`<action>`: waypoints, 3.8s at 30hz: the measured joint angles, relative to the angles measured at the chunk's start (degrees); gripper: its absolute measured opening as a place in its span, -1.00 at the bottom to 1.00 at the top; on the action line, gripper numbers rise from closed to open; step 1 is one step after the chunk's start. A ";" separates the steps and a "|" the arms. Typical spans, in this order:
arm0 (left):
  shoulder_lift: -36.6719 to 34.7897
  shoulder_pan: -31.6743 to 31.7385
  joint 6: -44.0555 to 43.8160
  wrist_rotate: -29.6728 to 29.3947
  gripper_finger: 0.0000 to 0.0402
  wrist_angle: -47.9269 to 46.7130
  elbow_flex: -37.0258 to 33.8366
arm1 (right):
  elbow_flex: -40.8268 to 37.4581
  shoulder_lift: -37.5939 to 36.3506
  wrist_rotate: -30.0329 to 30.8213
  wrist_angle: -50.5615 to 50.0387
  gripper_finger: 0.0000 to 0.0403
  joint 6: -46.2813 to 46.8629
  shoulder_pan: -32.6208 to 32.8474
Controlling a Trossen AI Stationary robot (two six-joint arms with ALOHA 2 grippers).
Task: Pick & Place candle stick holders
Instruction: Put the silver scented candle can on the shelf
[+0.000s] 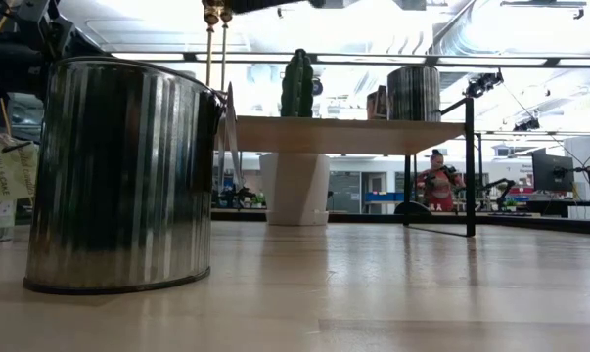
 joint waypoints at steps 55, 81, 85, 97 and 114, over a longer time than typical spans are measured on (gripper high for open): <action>-0.02 0.00 0.00 -0.02 0.22 0.00 0.00 | 20.57 20.92 -12.74 -8.67 0.96 -6.07 -5.66; -0.02 0.00 0.02 0.00 0.22 0.00 0.02 | 20.55 22.77 -12.52 -6.99 0.77 -6.09 -4.84; 0.00 0.00 0.01 0.00 0.22 0.00 0.02 | 20.55 22.74 -11.55 -6.99 0.76 -6.02 -4.64; 0.00 0.00 0.01 0.00 0.22 0.00 0.01 | 20.57 22.72 -9.62 -7.02 0.75 -1.75 -4.07; -0.02 0.00 0.00 -0.02 0.22 0.00 0.00 | 20.54 21.30 -8.08 -9.40 0.74 11.50 -3.72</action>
